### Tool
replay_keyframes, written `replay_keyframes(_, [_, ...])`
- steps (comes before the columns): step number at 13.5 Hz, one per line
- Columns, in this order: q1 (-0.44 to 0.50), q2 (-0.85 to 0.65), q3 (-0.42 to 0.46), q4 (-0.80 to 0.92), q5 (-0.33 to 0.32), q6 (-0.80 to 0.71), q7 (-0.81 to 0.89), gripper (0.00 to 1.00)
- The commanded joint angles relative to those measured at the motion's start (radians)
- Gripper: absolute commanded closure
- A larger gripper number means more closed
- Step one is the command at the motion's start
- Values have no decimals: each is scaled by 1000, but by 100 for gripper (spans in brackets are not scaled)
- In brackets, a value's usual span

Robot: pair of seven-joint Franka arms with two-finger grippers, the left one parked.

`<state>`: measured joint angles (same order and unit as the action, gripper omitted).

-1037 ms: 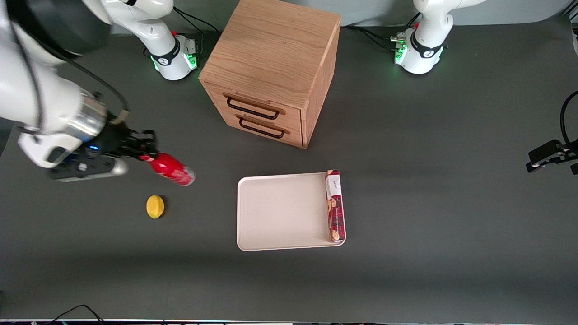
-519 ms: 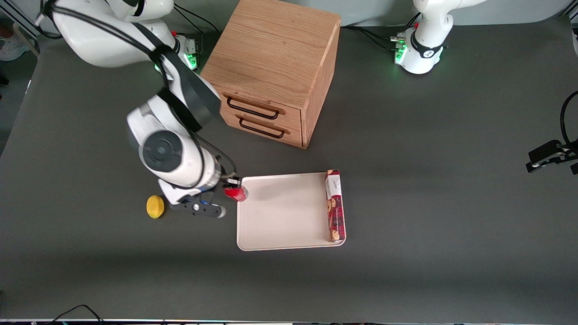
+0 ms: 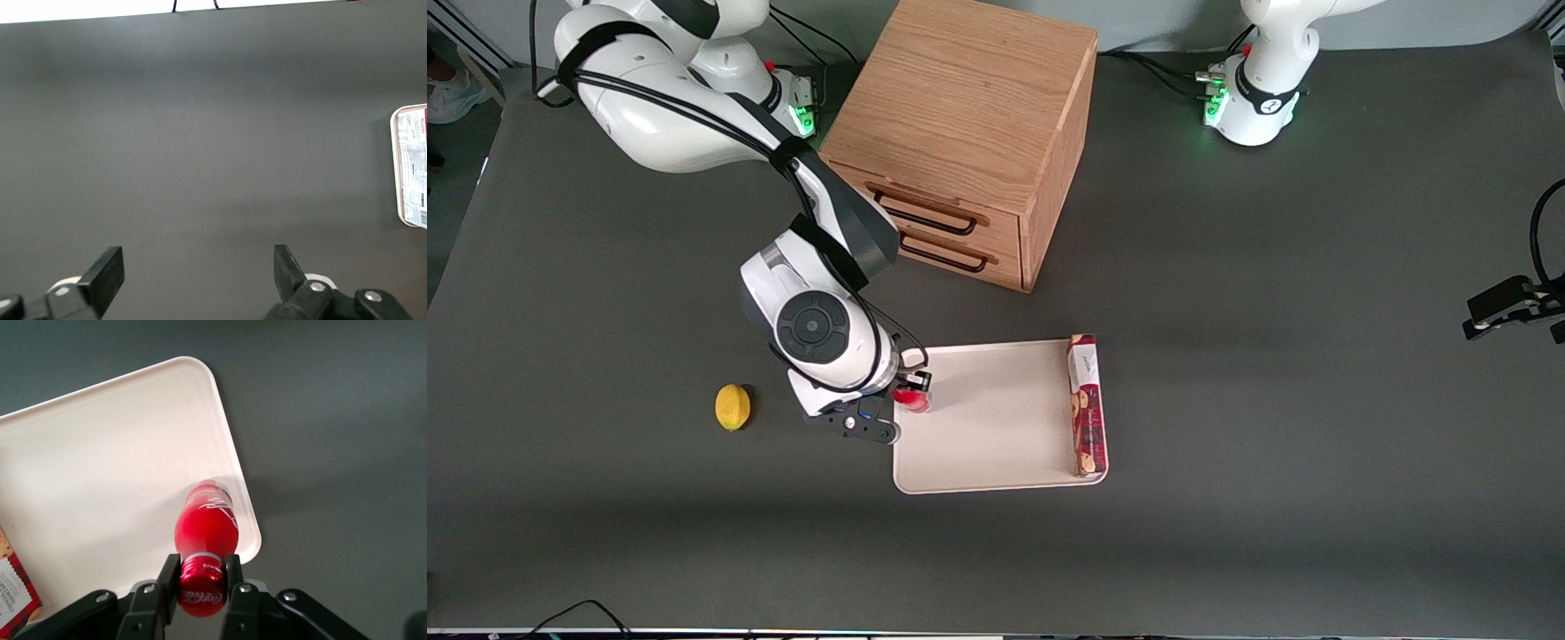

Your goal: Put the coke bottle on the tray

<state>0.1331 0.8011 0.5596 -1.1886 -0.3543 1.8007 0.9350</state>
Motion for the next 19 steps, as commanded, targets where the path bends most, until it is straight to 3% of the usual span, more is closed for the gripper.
replay_keyframes(1, [-6, 3, 19, -3, -32, 19, 41, 7])
replay_keyframes(2, [-9, 0, 19, 0, -28, 17, 38, 0])
replay_keyframes(7, [-42, -124, 16, 12, -31, -17, 7, 0])
replay_keyframes(11, [-122, -350, -4, 9, 21, -249, -215, 0])
replay_keyframes(12, [-131, -418, -47, 6, 69, -333, -282, 0])
replay_keyframes(14, [-130, -560, -243, -32, 238, -424, -437, 0])
replay_keyframes(15, [-127, -629, -338, -96, 286, -428, -538, 0])
replay_keyframes(17, [-125, -751, -456, -288, 308, -353, -646, 0])
replay_keyframes(19, [-124, -834, -521, -466, 308, -223, -731, 0])
